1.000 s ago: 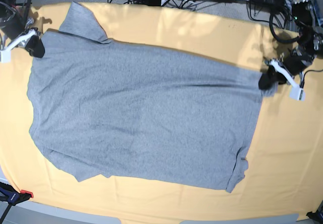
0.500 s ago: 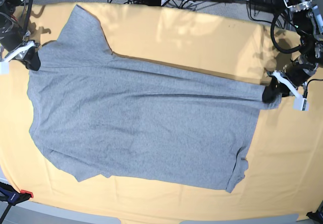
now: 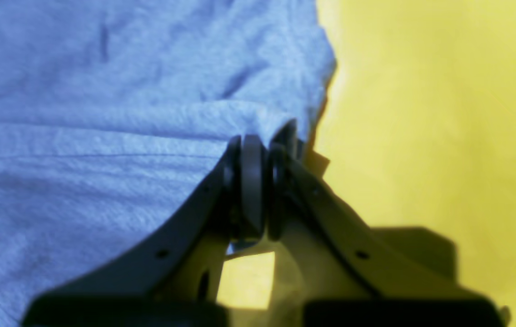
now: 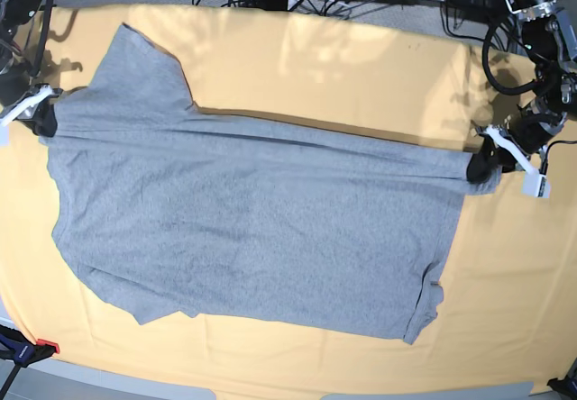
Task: Layout the t-shirt on the table in an organized manner, then fold the t-shirt properly
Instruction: 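Pull both grasped shoulder edges apart to stretch the shirt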
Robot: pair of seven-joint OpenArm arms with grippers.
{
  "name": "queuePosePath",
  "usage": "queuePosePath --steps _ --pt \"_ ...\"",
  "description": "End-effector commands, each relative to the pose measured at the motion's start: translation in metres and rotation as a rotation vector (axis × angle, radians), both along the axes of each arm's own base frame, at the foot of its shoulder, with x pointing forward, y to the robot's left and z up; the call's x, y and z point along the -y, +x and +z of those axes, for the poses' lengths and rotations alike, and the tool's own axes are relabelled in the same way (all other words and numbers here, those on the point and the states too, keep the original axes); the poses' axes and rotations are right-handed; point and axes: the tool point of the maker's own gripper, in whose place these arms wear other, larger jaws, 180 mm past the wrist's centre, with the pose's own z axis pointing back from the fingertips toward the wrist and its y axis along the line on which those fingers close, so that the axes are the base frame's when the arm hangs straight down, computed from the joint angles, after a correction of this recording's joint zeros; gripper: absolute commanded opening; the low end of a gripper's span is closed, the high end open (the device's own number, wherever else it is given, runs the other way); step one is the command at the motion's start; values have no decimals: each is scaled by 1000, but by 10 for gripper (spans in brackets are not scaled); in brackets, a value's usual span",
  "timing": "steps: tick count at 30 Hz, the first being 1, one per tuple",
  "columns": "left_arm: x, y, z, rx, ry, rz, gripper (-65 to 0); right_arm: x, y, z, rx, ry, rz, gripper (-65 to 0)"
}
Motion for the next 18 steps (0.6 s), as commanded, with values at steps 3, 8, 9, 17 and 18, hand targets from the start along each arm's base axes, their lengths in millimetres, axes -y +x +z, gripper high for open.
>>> queuePosePath --steps 3,8,9,17,18 --pt "-8 8 17 56 16 13 -650 20 6 18 35 -70 -32 -650" --pt "-7 8 18 60 9 12 -650 25 9 23 55 -100 -31 -650" --pt "-7 9 19 63 6 12 -650 29 11 26 66 -120 -35 -650" --pt "-7 13 25 85 4 15 -650 37 16 34 81 -157 -45 -650" --pt "-7 16 28 95 3 15 -650 37 18 36 90 -157 -46 -650"
